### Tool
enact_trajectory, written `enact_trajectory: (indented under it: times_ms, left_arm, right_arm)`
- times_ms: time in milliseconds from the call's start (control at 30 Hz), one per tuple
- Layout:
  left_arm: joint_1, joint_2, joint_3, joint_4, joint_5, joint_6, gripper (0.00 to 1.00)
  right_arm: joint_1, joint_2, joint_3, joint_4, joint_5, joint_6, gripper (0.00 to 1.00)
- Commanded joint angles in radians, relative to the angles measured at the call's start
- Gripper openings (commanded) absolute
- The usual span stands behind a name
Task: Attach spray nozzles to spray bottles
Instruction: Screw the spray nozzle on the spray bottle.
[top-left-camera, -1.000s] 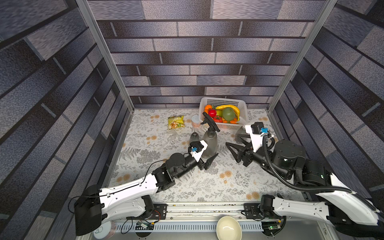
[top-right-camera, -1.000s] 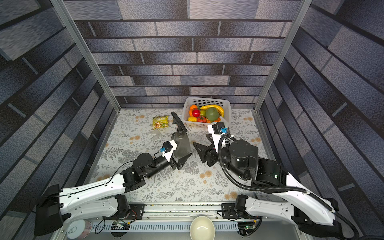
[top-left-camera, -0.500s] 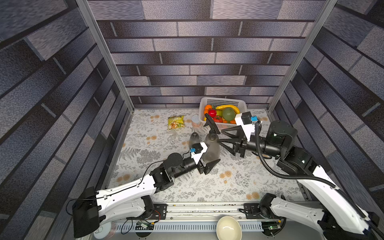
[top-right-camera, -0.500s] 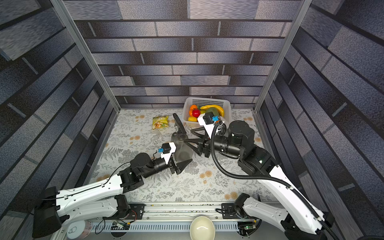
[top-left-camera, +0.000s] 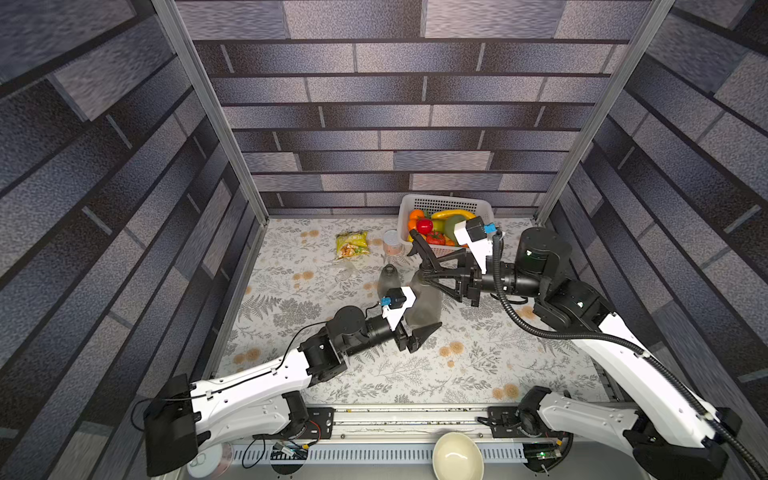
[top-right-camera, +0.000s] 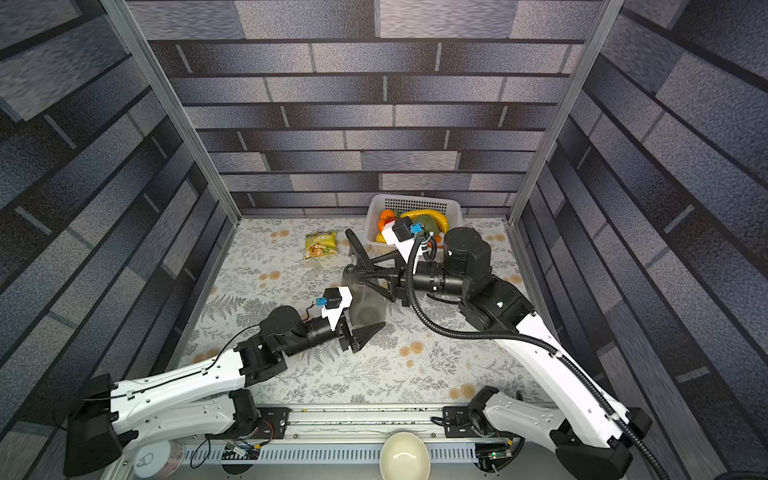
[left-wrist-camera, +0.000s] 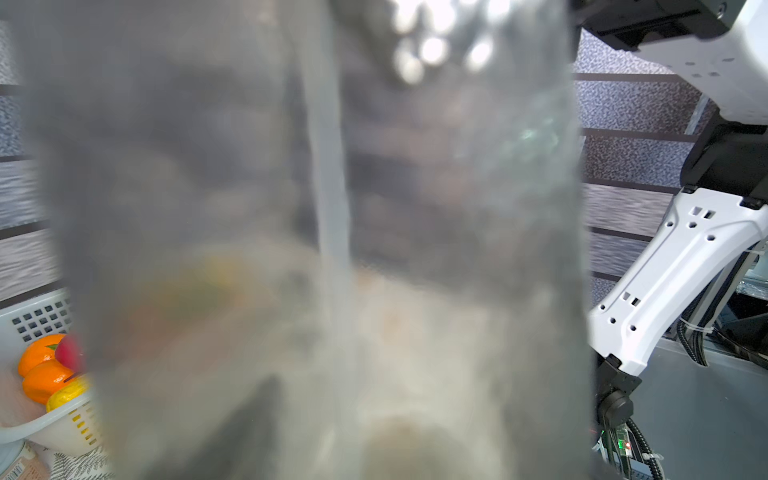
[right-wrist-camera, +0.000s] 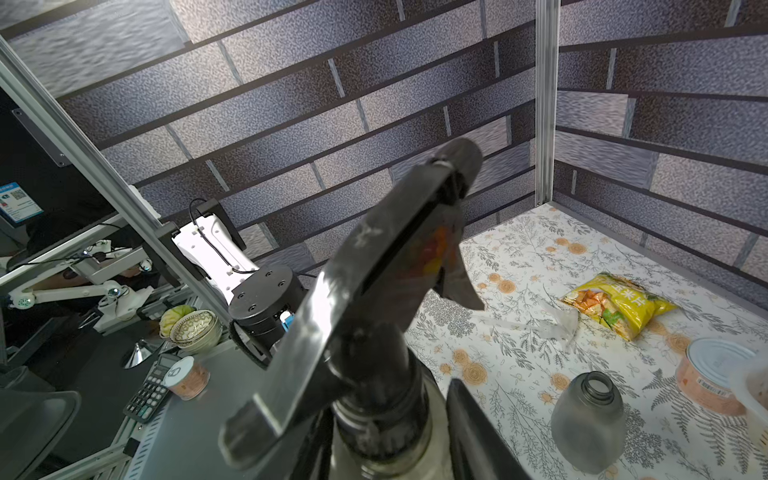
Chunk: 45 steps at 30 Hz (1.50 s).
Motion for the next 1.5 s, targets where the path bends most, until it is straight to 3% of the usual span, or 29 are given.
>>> enact_trajectory:
  times_ms: [0,267,367,500,800,1200,1300,1367,1467]
  left_arm:
    - [0.007,-0.010,-0.003,0.005,0.015,-0.015,0.63]
    - [0.008,0.003,0.008,0.007,-0.048,-0.007,0.63]
    - [0.008,0.017,0.022,0.008,-0.092,0.002,0.63]
    - [0.008,0.043,0.042,0.020,-0.152,0.019,0.63]
    - [-0.004,0.098,0.081,0.065,-0.232,0.064,0.63]
    - [-0.013,0.139,0.093,0.108,-0.331,0.111,0.62]
    - [-0.018,0.155,0.094,0.133,-0.361,0.119,0.62]
    - [-0.019,0.160,0.089,0.146,-0.376,0.121,0.62]
    - [-0.018,0.146,0.074,0.148,-0.367,0.120,0.62]
  right_arm:
    - [-0.003,-0.002,-0.017,0.042,-0.030,0.030,0.42]
    - [-0.002,-0.002,-0.047,0.009,0.040,0.042,0.29]
    - [0.009,-0.009,-0.073,0.001,0.142,0.047,0.25]
    - [0.061,-0.024,-0.110,0.006,0.331,0.045,0.22]
    - [0.271,0.012,-0.149,0.063,0.900,0.031,0.18]
    - [0.463,0.149,-0.088,0.118,1.463,0.032,0.17]
    - [0.481,0.177,-0.056,0.116,1.509,0.048,0.18]
    - [0.481,0.182,-0.036,0.102,1.487,0.065,0.28]
    - [0.483,0.158,-0.006,0.050,1.433,0.074,0.34]
